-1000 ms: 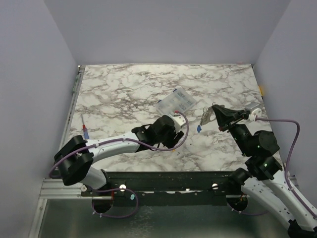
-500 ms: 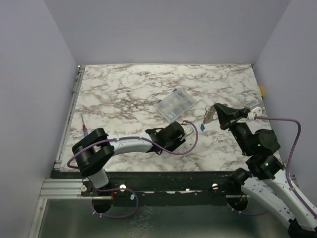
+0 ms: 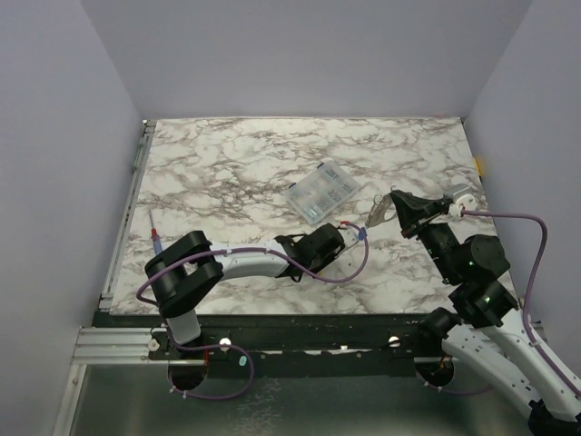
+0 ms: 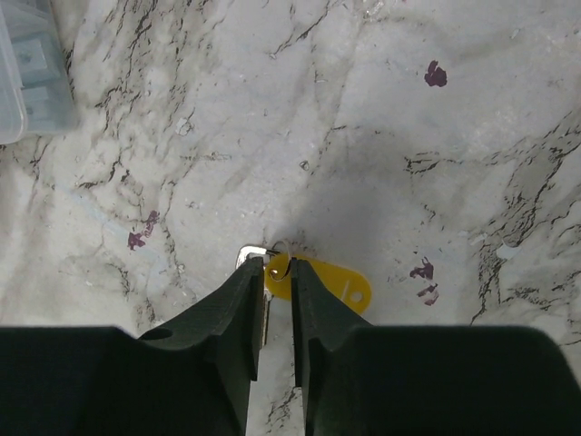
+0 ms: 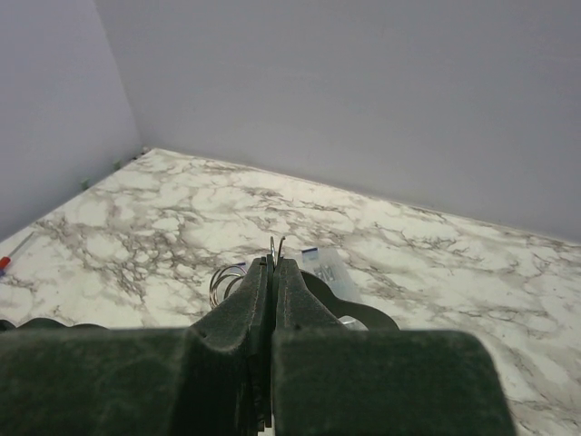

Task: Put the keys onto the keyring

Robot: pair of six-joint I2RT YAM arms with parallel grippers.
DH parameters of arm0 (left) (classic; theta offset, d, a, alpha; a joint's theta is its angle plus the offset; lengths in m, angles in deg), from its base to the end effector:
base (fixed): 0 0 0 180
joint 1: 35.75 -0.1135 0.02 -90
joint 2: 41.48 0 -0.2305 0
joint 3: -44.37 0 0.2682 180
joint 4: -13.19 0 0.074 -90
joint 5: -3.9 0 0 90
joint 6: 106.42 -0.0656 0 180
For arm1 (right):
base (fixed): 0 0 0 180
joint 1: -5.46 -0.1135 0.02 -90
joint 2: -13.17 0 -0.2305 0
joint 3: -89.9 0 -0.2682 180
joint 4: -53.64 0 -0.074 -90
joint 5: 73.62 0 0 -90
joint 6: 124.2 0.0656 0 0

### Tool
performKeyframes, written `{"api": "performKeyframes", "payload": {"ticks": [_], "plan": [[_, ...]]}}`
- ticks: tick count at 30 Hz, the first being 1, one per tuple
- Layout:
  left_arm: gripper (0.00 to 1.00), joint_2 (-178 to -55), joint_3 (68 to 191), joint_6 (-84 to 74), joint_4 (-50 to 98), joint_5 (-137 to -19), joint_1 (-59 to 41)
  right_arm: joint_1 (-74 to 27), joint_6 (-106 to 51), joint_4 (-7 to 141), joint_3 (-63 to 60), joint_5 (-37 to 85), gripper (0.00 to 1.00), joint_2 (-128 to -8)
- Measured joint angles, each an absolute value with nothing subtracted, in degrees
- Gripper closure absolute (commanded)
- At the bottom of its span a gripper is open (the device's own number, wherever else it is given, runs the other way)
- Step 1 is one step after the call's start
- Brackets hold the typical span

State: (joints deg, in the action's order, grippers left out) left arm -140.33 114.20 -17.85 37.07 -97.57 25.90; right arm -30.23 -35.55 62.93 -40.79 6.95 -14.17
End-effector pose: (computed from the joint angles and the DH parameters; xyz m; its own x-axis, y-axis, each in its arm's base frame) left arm 0.1888 -0.3224 0.1009 -0.3585 0.7160 -0.5991 0.8147 0.5532 0.1736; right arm 0.1681 0.1075 0.3501 0.1887 0.1070 -0.9762 -0.4414 0.8972 0.0130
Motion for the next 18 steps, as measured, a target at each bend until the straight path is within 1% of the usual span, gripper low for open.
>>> {"api": "performKeyframes", "payload": {"ticks": [7, 9, 10, 11, 12, 18], "plan": [[0.8, -141.77, 114.81, -18.18, 36.99, -97.59, 25.9, -30.23, -35.46, 63.14, -40.79, 6.97, 1.0, -14.49], [0.86, -141.88, 114.85, -18.27, 36.92, -97.61, 25.9, -30.23, -35.31, 63.17, -40.79, 6.97, 0.99, -14.65], [0.9, -141.88, 114.87, -18.27, 36.92, -97.63, 25.9, -30.23, -35.28, 63.17, -40.79, 6.97, 0.99, -14.71], [0.97, -141.9, 114.92, -18.4, 36.92, -97.68, 25.9, -30.23, -35.28, 63.17, -40.79, 7.0, 0.99, -14.78], [1.0, -141.9, 114.94, -18.48, 36.92, -97.7, 25.9, -30.23, -35.26, 63.17, -40.79, 7.0, 0.99, -14.87], [1.0, -141.9, 115.07, -19.05, 36.9, -98.0, 25.9, -30.23, -35.24, 63.19, -40.79, 7.0, 0.99, -15.08]]}}
